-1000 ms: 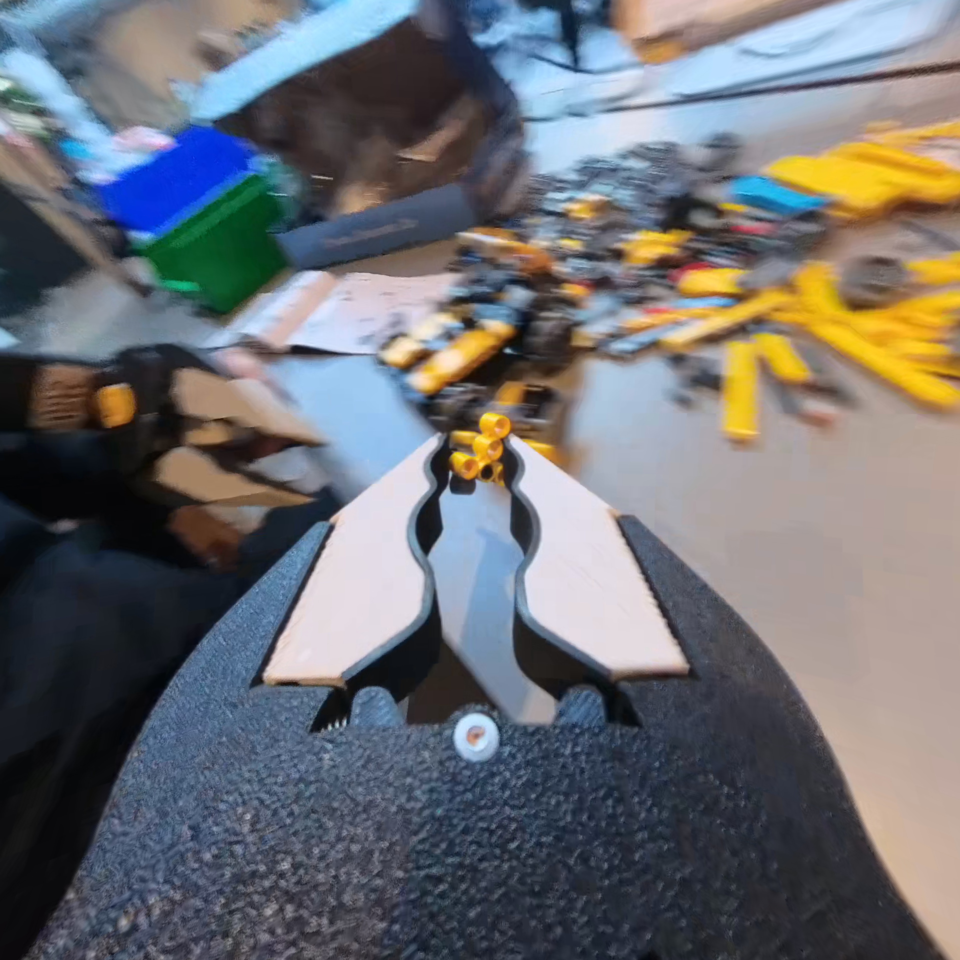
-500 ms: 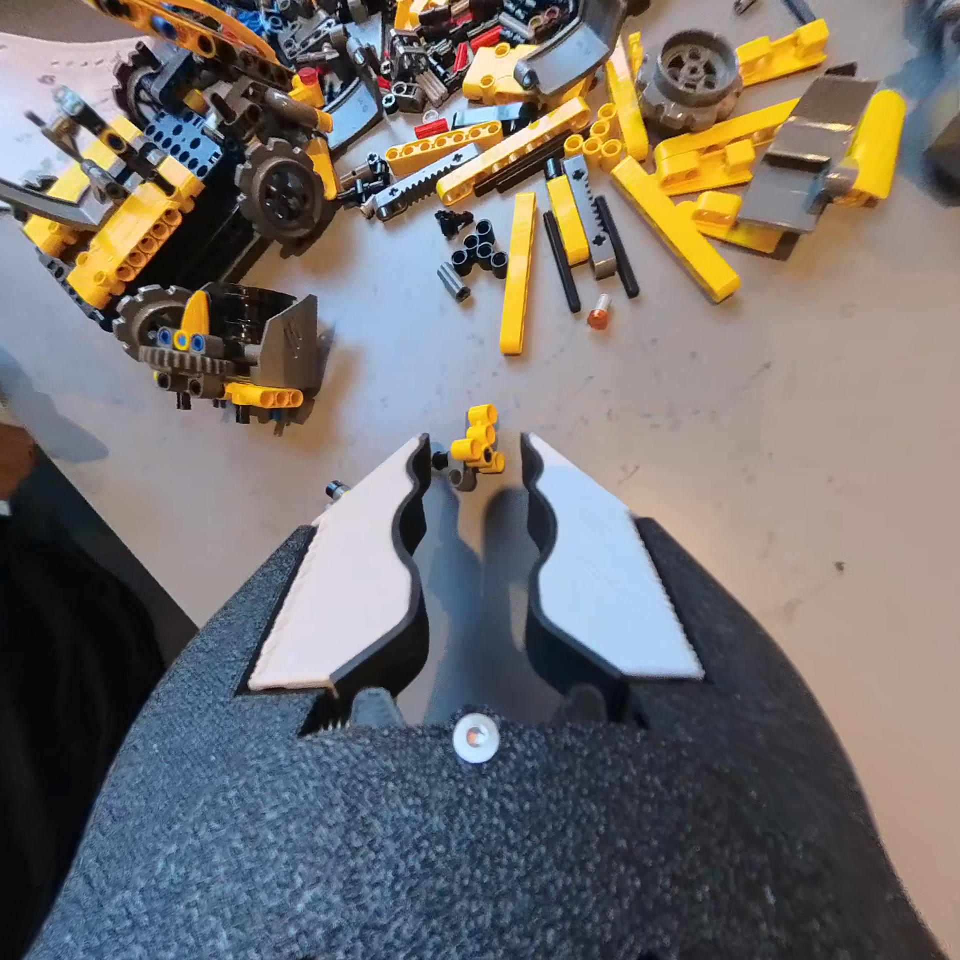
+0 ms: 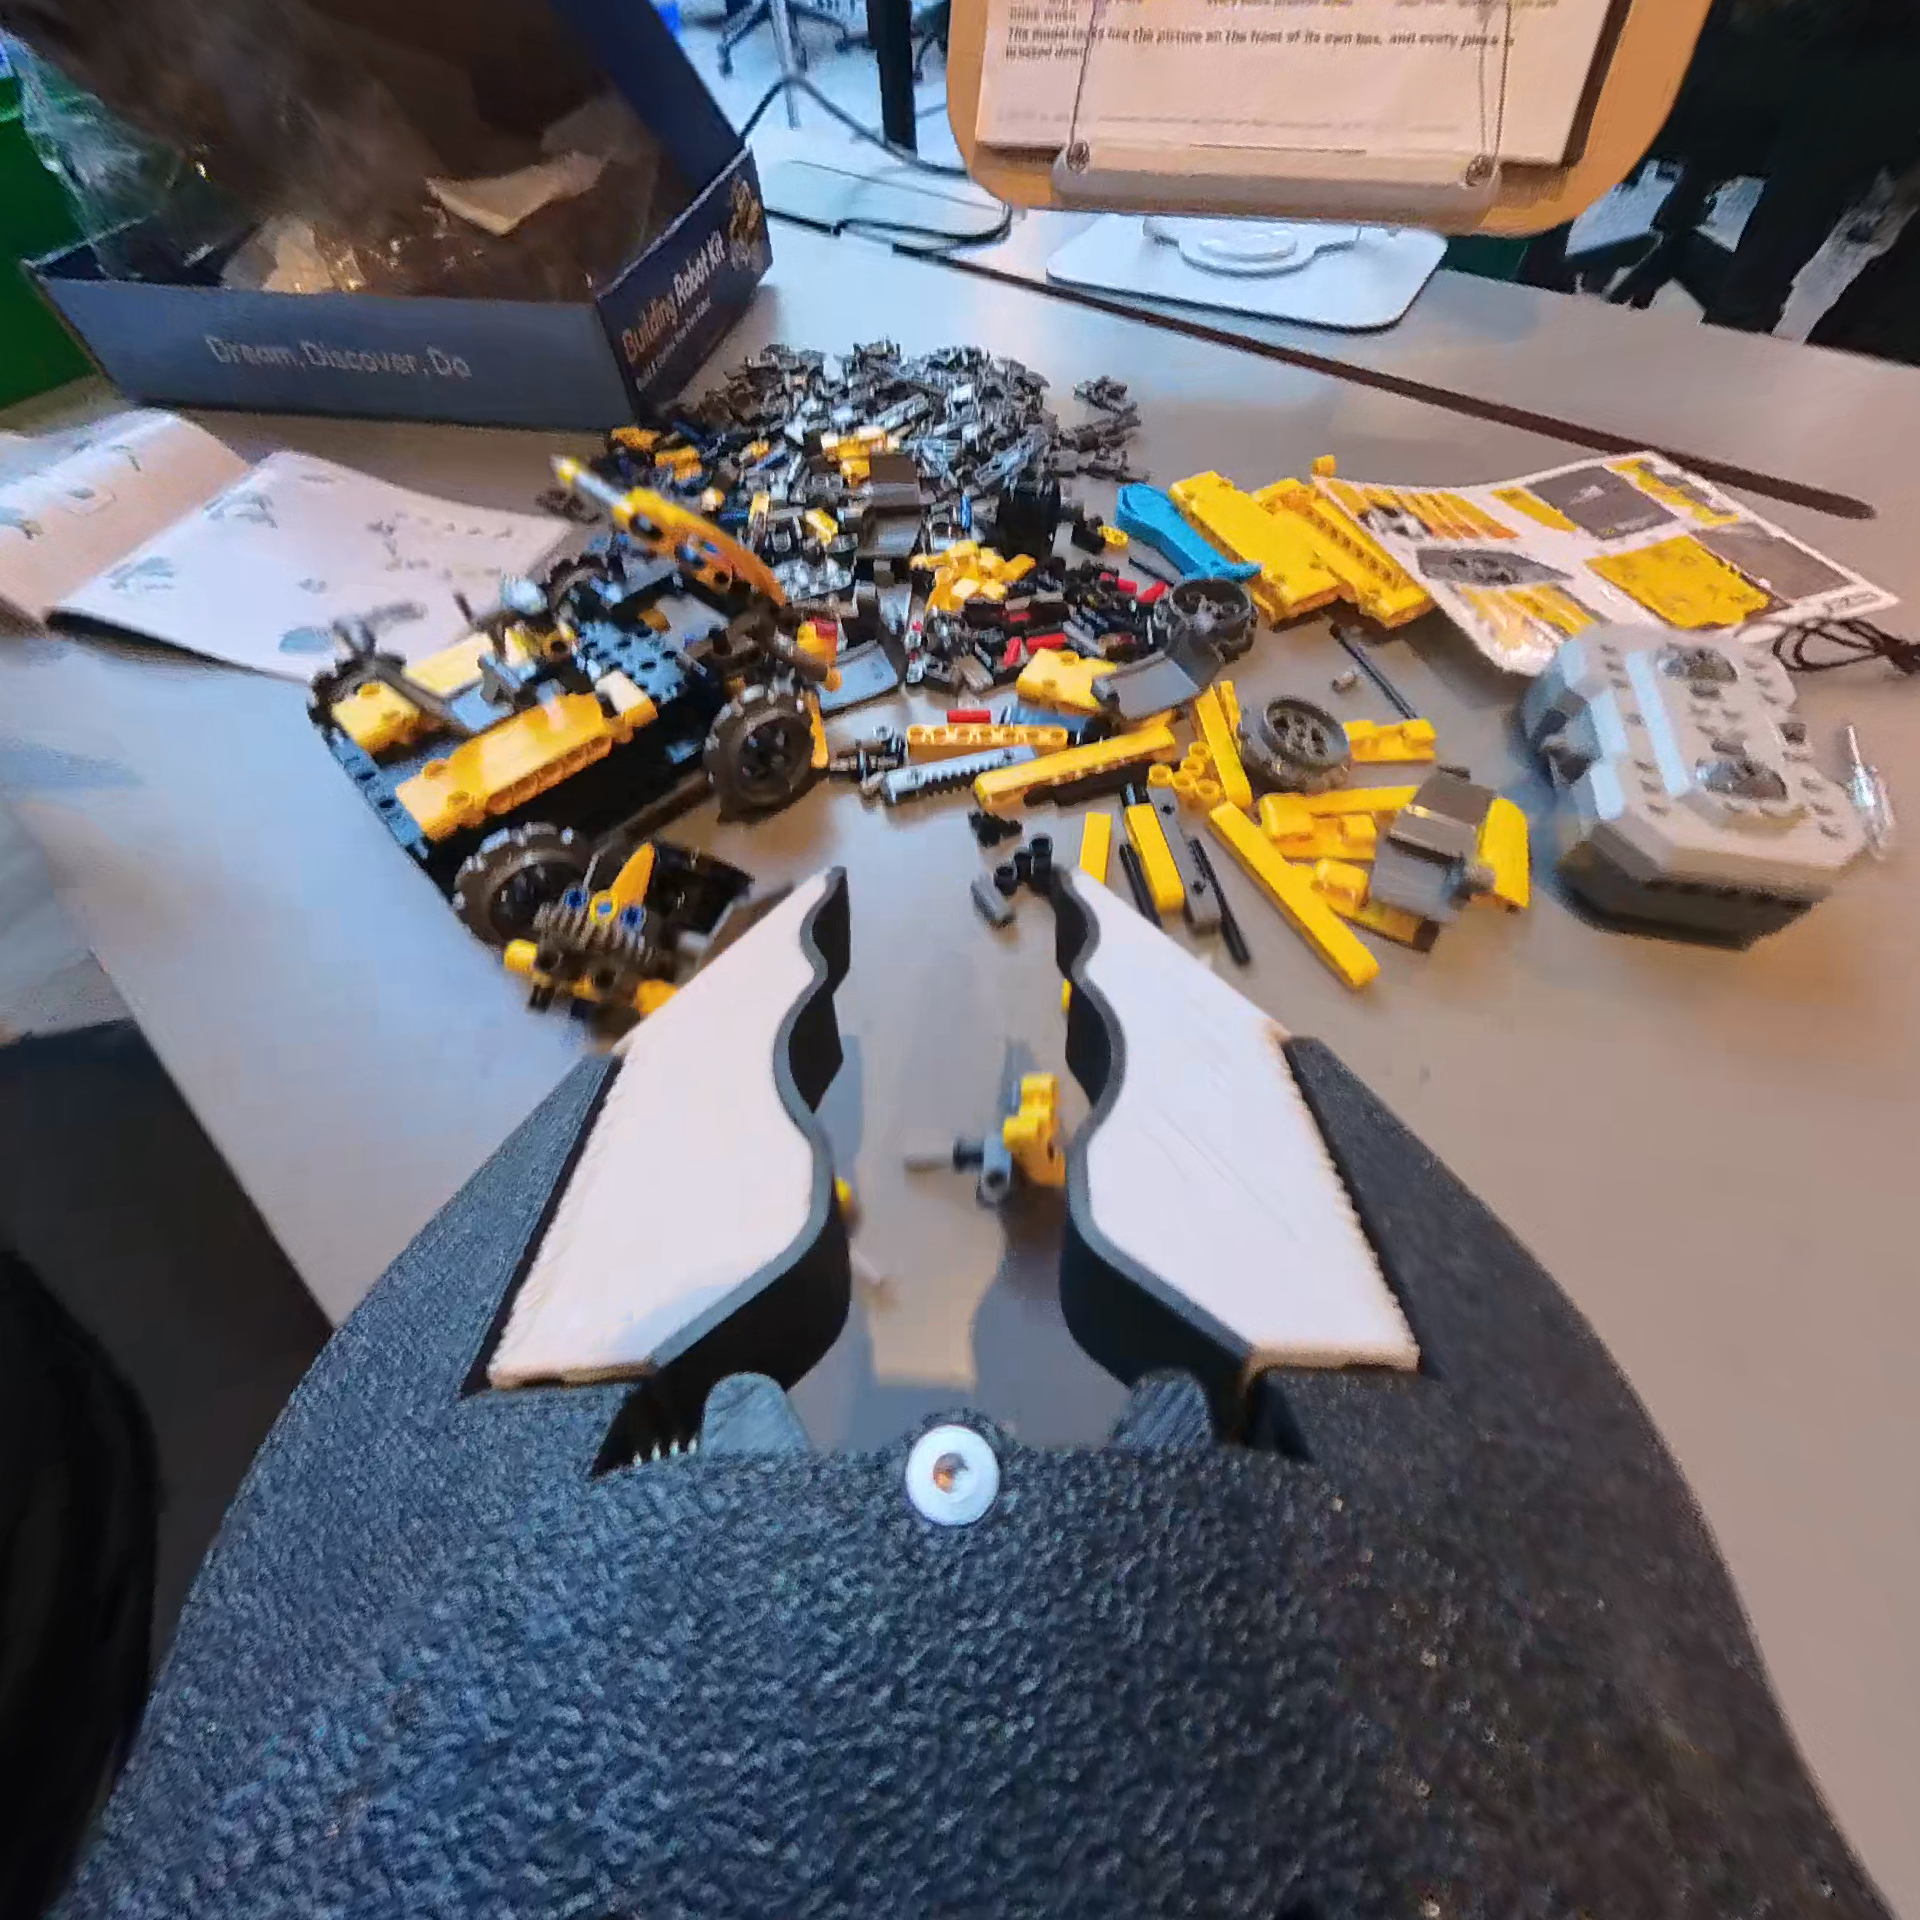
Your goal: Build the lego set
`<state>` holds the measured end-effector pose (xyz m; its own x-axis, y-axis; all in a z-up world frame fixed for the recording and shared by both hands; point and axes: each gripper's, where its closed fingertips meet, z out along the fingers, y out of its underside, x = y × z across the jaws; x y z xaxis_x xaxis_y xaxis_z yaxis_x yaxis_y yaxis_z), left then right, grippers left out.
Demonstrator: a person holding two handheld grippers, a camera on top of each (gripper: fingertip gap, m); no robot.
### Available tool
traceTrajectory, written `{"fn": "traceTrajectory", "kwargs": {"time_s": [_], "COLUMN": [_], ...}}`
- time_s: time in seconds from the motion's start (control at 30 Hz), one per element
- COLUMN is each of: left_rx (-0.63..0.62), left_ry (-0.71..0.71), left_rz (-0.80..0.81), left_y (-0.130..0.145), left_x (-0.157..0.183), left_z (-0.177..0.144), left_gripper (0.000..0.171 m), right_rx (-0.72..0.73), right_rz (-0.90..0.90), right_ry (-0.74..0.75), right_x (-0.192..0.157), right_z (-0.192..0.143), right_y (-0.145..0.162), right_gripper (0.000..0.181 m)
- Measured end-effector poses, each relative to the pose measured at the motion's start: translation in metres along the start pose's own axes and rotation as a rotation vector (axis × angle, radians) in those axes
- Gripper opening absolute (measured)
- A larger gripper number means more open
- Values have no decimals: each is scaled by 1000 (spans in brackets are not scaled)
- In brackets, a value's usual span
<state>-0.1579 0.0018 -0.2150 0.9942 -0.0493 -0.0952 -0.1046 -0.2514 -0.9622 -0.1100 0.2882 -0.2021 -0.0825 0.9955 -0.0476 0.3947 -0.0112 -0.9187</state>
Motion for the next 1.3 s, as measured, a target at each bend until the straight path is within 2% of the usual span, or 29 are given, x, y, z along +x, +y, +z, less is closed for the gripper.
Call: {"fn": "traceTrajectory", "kwargs": {"time_s": [0.13,0.27,0.5,0.63,0.73,0.87,0.93,1.0,1.13,1.3], "left_rx": [102,184,142,84,88,0,-57,-69,-137,-249], "left_ry": [-34,-76,-174,-322,-464,-651,-673,-728,-760,-681], "left_rz": [-139,-229,-329,-364,-400,-514,-536,-515,-445,-464], "left_y": [-4,-2,27,47,54,81,91,91,92,110], "left_x": [-34,-59,-76,-82,-88,-105,-109,-118,-136,-140], "left_z": [-21,-42,-67,-93,-122,-162,-174,-188,-203,-181], "left_gripper": [61,48,47,53,60,64,75,76,71,72], "right_rx": [48,78,207,233,302,391,384,371,252,57], "right_rz": [30,-9,-14,-37,-43,-77,-91,-100,-184,-330], "right_ry": [26,114,194,125,56,-58,-116,-177,-413,-618], "right_x": [7,21,28,6,-14,-50,-68,-91,-187,-307], "right_z": [16,29,67,87,80,58,54,53,67,112], "right_y": [-31,-64,-100,-104,-117,-137,-138,-138,-129,-97], "right_gripper": [40,40,39,39,39,39,40,42,43,46]}}
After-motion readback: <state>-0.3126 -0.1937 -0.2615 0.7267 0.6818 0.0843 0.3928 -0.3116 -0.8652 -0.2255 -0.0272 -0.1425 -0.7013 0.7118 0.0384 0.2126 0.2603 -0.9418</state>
